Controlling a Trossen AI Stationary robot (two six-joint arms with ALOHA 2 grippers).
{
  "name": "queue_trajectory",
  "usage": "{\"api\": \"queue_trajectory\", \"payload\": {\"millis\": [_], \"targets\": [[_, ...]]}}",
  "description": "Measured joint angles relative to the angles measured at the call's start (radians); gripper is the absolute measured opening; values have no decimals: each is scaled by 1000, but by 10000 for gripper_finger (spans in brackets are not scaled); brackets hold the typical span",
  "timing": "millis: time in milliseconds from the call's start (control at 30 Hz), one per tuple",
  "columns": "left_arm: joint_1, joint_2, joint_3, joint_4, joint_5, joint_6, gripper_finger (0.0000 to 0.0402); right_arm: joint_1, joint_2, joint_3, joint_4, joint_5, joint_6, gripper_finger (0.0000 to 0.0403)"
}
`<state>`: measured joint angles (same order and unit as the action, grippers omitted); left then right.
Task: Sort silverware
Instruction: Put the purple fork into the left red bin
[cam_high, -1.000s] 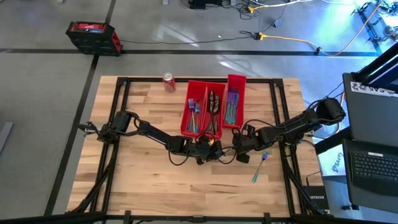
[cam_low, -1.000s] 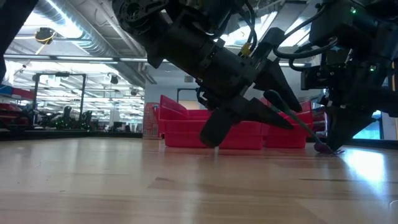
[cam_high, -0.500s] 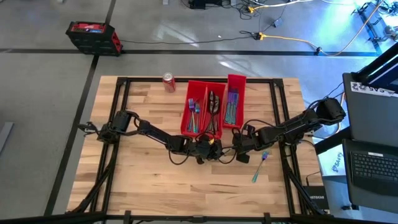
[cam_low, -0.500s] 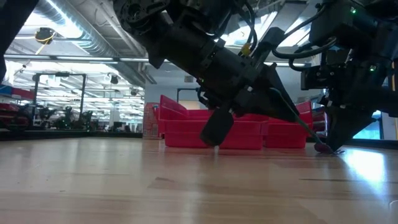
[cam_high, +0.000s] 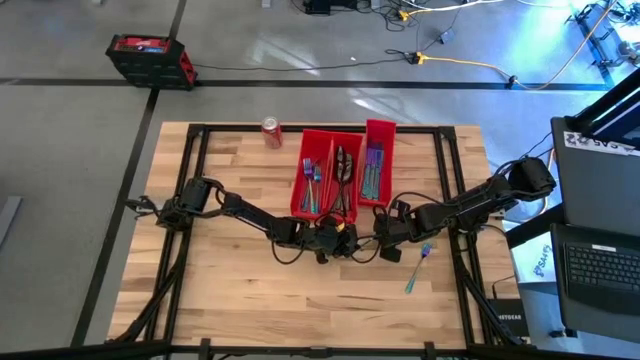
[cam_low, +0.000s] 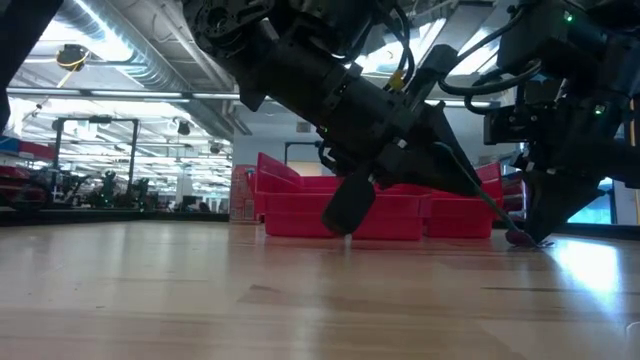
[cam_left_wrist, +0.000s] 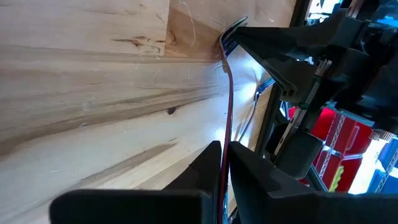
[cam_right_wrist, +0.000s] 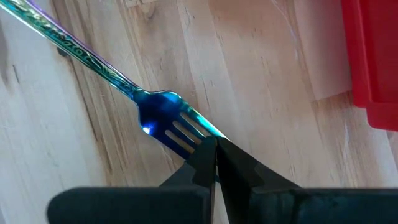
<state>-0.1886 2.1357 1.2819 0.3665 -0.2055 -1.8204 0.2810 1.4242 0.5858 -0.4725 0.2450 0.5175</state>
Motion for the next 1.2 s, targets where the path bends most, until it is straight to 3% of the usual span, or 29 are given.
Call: {"api": "queue_trajectory", "payload": {"millis": [367,633,1000,1200], "targets": [[1,0,0,38,-19,38,2,0,0,1,-1,-18,33,0],[1,0,0,38,-22,49,0,1,-30,31,-11,-111,65,0],[2,0,0,40,-28,58,0,2,-67,223,-362,33,103,34],[2,0,-1,98,-30,87,0,2,-121,321,-357,134,82,53]]}}
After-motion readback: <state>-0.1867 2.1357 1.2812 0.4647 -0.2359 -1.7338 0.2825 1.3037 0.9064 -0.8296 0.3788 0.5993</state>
